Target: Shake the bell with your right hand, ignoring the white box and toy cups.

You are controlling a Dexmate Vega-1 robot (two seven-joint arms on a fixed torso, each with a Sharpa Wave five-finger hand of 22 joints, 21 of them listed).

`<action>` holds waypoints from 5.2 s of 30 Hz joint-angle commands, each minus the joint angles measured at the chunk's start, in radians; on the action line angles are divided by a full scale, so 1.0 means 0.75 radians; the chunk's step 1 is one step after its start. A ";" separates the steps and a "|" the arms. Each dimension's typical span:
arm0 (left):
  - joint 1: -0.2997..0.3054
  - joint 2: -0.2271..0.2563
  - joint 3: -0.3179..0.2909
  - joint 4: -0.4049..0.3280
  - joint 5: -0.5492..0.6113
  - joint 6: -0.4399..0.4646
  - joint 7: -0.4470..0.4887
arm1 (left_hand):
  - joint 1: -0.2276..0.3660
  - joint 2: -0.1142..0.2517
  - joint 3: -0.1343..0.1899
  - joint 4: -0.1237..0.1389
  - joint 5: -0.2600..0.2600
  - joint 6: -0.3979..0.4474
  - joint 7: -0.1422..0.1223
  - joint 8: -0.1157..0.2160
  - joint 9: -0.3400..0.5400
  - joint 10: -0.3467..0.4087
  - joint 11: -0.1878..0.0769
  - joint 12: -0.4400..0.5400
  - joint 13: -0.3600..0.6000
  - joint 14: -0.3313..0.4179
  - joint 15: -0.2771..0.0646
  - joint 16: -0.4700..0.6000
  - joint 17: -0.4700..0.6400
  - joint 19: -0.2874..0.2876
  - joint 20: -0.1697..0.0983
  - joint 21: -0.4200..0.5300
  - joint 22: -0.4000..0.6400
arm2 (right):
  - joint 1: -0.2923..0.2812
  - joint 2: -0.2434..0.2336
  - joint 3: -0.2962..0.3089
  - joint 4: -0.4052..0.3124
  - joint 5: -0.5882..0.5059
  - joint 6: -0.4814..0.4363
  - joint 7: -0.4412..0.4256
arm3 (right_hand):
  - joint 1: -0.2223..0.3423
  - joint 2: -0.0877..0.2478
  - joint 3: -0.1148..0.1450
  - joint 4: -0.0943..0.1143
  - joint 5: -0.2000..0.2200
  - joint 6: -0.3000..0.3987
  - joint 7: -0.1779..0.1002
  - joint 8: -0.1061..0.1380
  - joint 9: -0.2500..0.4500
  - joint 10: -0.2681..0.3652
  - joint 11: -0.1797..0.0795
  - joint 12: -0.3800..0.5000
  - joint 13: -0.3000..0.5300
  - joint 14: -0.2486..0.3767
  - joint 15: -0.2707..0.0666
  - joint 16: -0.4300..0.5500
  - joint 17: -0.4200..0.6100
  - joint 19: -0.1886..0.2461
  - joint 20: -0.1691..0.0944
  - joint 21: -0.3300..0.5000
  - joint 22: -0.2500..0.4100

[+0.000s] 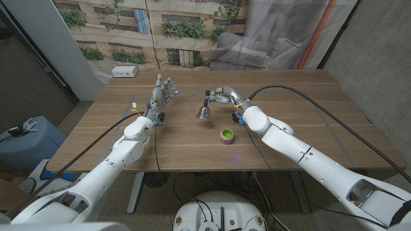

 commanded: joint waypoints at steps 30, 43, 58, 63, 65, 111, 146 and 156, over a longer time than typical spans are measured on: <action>0.000 0.000 0.000 0.000 0.000 0.000 0.000 | 0.002 0.009 -0.001 0.009 0.009 -0.001 -0.008 0.008 0.006 0.002 -0.005 0.008 0.007 0.012 -0.131 0.008 0.006 0.011 0.002 0.009 0.008 | -0.023 -0.011 -0.055 0.086 -0.143 0.259 -0.281 | 0.062 -0.037 -0.007 -0.053 0.006 0.005 -0.015 -0.011 0.006 0.004 -0.005 -0.018 0.016 0.008 -0.202 0.016 0.021 -0.005 -0.065 -0.006 0.006; 0.000 0.000 0.000 0.000 0.000 0.000 0.000 | 0.002 0.009 -0.001 0.009 0.009 -0.001 -0.008 0.008 0.006 0.002 -0.006 0.008 0.007 0.012 -0.132 0.008 0.006 0.010 0.002 0.009 0.008 | -0.023 0.036 -0.047 0.218 -0.259 0.457 -0.386 | 0.078 -0.038 -0.007 -0.054 0.006 0.006 -0.023 -0.014 0.008 -0.003 -0.006 -0.025 0.019 0.005 -0.210 0.017 0.024 -0.013 -0.071 -0.010 0.006; 0.000 0.000 0.000 -0.001 0.000 0.000 0.000 | 0.002 0.009 -0.001 0.009 0.009 0.000 -0.008 0.008 0.006 0.001 -0.007 0.007 0.007 0.012 -0.131 0.007 0.006 0.011 0.002 0.010 0.008 | 0.014 0.126 -0.084 0.407 -0.454 0.585 -0.602 | 0.164 -0.042 0.003 -0.069 0.006 0.002 -0.042 -0.019 0.012 -0.007 -0.010 -0.033 0.025 -0.001 -0.216 0.026 0.038 -0.011 -0.087 -0.009 0.005; 0.000 0.000 0.000 0.000 0.000 0.000 0.000 | 0.002 0.009 -0.001 0.009 0.009 0.000 -0.008 0.008 0.006 0.001 -0.008 0.007 0.007 0.012 -0.131 0.007 0.006 0.011 0.003 0.010 0.008 | 0.027 0.148 -0.097 0.459 -0.495 0.621 -0.662 | 0.196 -0.043 0.006 -0.070 0.005 0.002 -0.044 -0.021 0.014 -0.008 -0.011 -0.035 0.028 -0.002 -0.217 0.029 0.043 -0.007 -0.094 -0.008 0.005; 0.000 0.000 0.000 0.000 0.000 0.000 0.000 | 0.002 0.009 -0.001 0.009 0.009 0.000 -0.008 0.008 0.006 0.001 -0.007 0.007 0.007 0.012 -0.131 0.007 0.006 0.011 0.001 0.009 0.008 | 0.031 0.157 -0.102 0.480 -0.516 0.630 -0.695 | 0.203 -0.045 0.005 -0.070 0.004 0.002 -0.047 -0.021 0.014 -0.009 -0.011 -0.036 0.028 -0.002 -0.216 0.030 0.045 -0.007 -0.094 -0.008 0.005; 0.000 0.000 0.000 0.000 0.000 0.000 0.000 | 0.002 0.009 -0.001 0.009 0.009 0.000 -0.008 0.008 0.006 0.003 -0.007 0.008 0.007 0.012 -0.130 0.007 0.006 0.010 0.002 0.009 0.008 | -0.009 0.107 -0.059 0.298 -0.306 0.459 -0.391 | 0.190 -0.052 -0.032 -0.012 -0.003 -0.016 -0.047 -0.031 0.021 -0.022 -0.008 -0.050 0.040 -0.004 -0.195 0.019 0.048 0.002 -0.079 -0.007 0.005; 0.000 0.000 0.000 0.000 0.000 0.000 0.000 | 0.002 0.009 -0.001 0.009 0.009 -0.001 -0.008 0.007 0.006 0.002 -0.006 0.008 0.007 0.012 -0.131 0.007 0.006 0.010 0.002 0.009 0.008 | -0.098 0.006 0.059 -0.049 0.176 0.012 -0.060 | 0.109 -0.038 -0.054 0.019 -0.001 0.002 -0.023 -0.030 0.018 -0.014 -0.005 -0.047 0.056 0.004 -0.191 -0.004 0.037 -0.004 -0.059 -0.011 0.004; 0.000 0.000 0.000 -0.001 0.000 0.000 0.000 | 0.002 0.009 -0.001 0.009 0.009 -0.001 -0.008 0.007 0.006 0.001 -0.008 0.007 0.007 0.012 -0.131 0.008 0.006 0.010 0.002 0.009 0.008 | -0.102 -0.002 0.059 -0.070 0.261 -0.028 -0.081 | 0.099 -0.033 -0.058 0.015 0.000 0.019 -0.010 -0.027 0.016 0.013 -0.005 -0.037 0.063 0.017 -0.194 0.001 0.039 0.008 -0.040 -0.007 0.004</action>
